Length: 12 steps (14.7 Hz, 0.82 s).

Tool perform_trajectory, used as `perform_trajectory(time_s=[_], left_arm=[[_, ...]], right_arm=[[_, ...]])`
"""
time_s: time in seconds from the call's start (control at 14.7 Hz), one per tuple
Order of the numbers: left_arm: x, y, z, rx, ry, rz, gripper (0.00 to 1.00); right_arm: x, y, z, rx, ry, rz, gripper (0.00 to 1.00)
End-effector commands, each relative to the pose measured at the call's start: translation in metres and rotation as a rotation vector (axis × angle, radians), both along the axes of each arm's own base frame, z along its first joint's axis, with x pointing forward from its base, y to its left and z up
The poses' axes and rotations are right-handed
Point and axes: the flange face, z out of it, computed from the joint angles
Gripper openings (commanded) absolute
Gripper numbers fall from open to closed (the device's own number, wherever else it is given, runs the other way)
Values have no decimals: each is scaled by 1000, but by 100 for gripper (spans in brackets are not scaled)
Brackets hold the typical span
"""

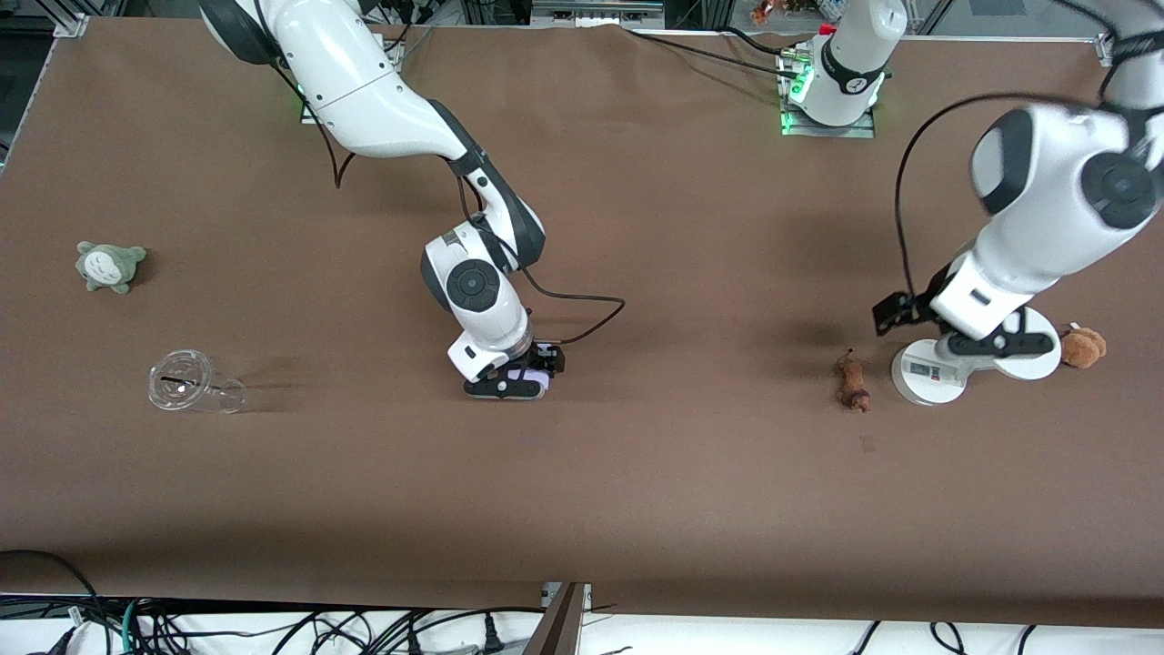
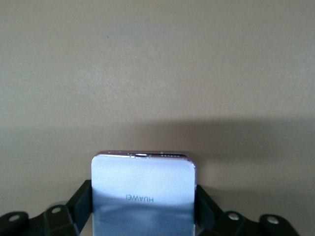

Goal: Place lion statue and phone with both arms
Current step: 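Carry the phone toward the glass cup while the left gripper withdraws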

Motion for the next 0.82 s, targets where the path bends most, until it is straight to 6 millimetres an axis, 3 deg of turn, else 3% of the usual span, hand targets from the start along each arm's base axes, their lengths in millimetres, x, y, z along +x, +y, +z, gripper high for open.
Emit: perform_trajectory(time_s=[0.0, 0.14, 0.2, 0.34, 0.48, 0.61, 0.75], left_arm=[[-4, 7, 77, 21, 55, -23, 100], [-7, 16, 121, 49, 57, -15, 100], [-9, 16, 132, 50, 57, -15, 100], [-10, 18, 141, 49, 56, -14, 100], [-12, 16, 143, 40, 61, -13, 100], [-14, 16, 156, 37, 59, -16, 100], [-14, 18, 160, 43, 55, -14, 100]], right_arm=[[8, -1, 4, -17, -2, 13, 0], [15, -21, 31, -72, 60, 39, 0], [18, -31, 49, -89, 84, 65, 0], [35, -69, 90, -102, 108, 111, 0], [46, -106, 118, -111, 146, 189, 0], [59, -152, 132, -117, 176, 246, 0], [77, -219, 132, -111, 202, 314, 0]])
